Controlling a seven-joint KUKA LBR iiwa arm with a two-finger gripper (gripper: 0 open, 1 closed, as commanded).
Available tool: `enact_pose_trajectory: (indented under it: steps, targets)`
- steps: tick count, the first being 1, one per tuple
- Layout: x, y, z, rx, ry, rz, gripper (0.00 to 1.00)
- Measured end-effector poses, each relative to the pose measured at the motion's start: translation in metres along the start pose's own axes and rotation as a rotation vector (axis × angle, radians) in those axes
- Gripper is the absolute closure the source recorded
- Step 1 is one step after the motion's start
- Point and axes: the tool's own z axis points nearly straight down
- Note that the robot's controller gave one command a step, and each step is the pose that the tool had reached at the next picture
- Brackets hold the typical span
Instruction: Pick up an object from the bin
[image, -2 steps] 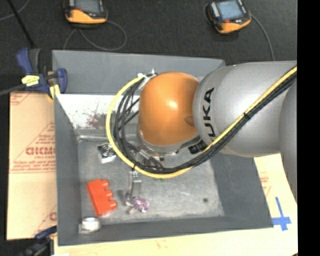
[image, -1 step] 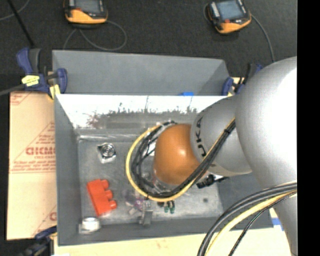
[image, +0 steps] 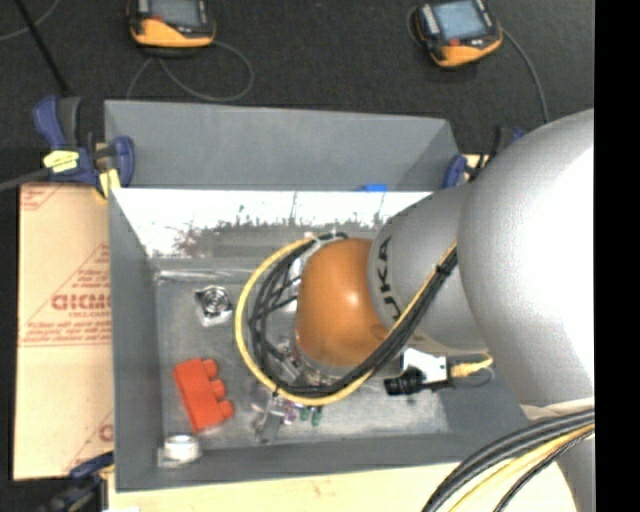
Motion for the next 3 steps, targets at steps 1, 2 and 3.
enact_pose_trajectory:
  steps: [1,2,3]
  targets:
    - [-0.016,-0.007,-0.005,0.001,-0.001,0.188,0.0]
    - [-0.012,-0.014,0.032,0.005,0.006,0.331,0.0]
    - [-0.013,-0.014,0.032,0.004,0.006,0.331,0.0]
